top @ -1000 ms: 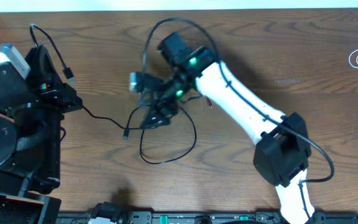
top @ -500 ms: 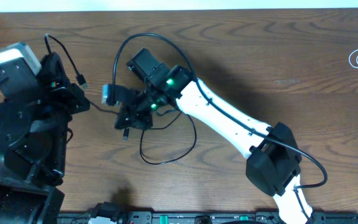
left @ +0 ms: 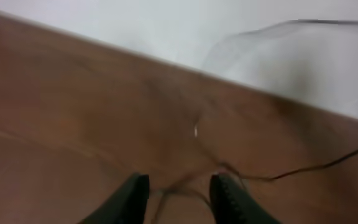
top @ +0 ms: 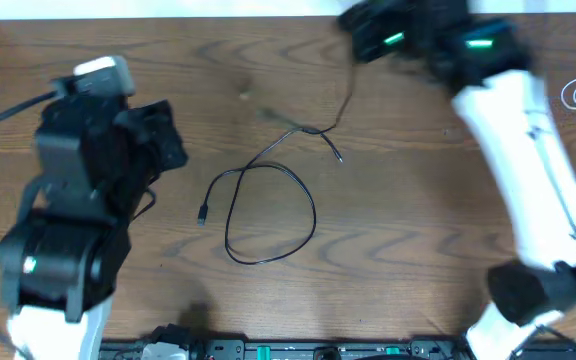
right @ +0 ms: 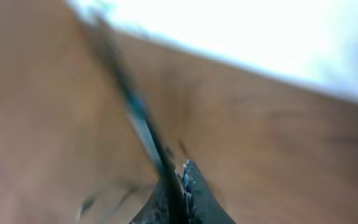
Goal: Untangle cables
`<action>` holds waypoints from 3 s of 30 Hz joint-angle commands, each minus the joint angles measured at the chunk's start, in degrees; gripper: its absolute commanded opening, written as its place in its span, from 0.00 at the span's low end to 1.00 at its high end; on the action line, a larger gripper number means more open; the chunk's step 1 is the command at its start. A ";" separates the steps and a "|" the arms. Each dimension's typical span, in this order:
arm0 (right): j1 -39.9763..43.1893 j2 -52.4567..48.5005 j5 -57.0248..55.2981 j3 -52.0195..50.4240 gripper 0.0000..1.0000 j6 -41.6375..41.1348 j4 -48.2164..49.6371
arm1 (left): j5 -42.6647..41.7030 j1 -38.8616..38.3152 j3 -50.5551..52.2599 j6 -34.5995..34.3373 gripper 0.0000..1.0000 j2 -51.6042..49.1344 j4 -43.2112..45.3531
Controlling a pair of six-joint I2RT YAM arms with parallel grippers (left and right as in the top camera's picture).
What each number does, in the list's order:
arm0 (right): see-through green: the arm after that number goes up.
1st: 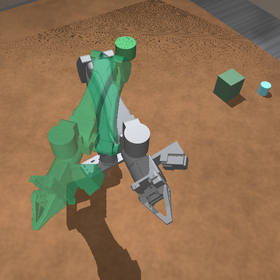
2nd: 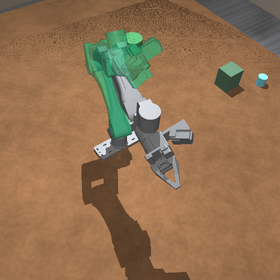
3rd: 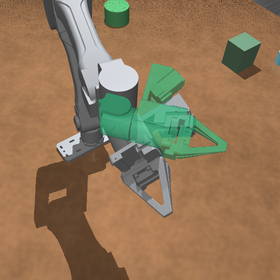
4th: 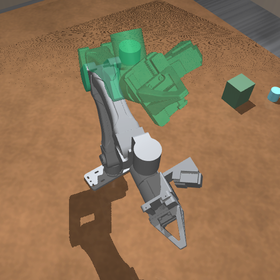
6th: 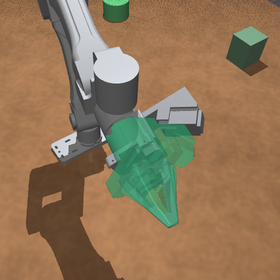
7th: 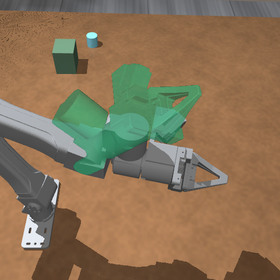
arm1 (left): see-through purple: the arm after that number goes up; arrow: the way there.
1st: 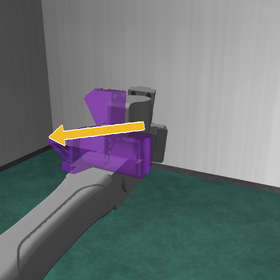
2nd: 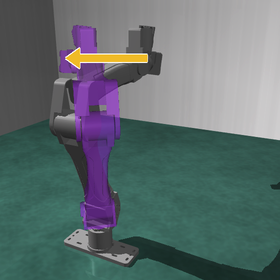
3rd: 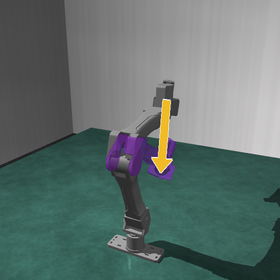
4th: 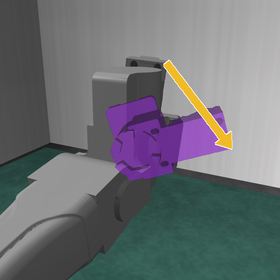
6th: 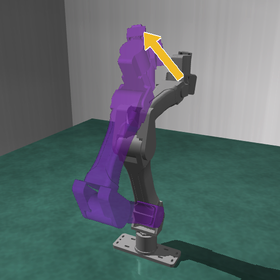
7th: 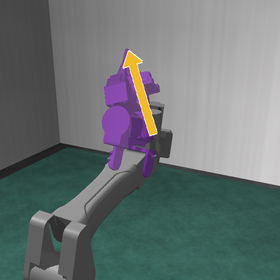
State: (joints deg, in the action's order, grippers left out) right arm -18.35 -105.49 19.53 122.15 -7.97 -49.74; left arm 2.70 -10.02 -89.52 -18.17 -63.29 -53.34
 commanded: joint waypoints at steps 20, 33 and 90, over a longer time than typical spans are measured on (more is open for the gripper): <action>40.70 1.51 -13.77 1.25 0.01 -8.66 -2.34 | -8.28 -0.02 -0.81 2.03 0.41 -12.09 -3.02; 58.03 -5.60 -14.93 1.05 0.01 -14.78 -11.21 | -8.31 -0.02 -0.81 2.01 0.40 -12.11 -3.02; -19.74 -30.64 1.22 1.05 0.99 58.86 -16.46 | -2.64 21.53 -0.81 3.52 0.40 -12.26 -8.98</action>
State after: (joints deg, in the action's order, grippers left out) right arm -36.67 -134.13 21.12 123.00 37.21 -66.37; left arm -0.91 11.20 -89.52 -16.08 -75.50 -62.61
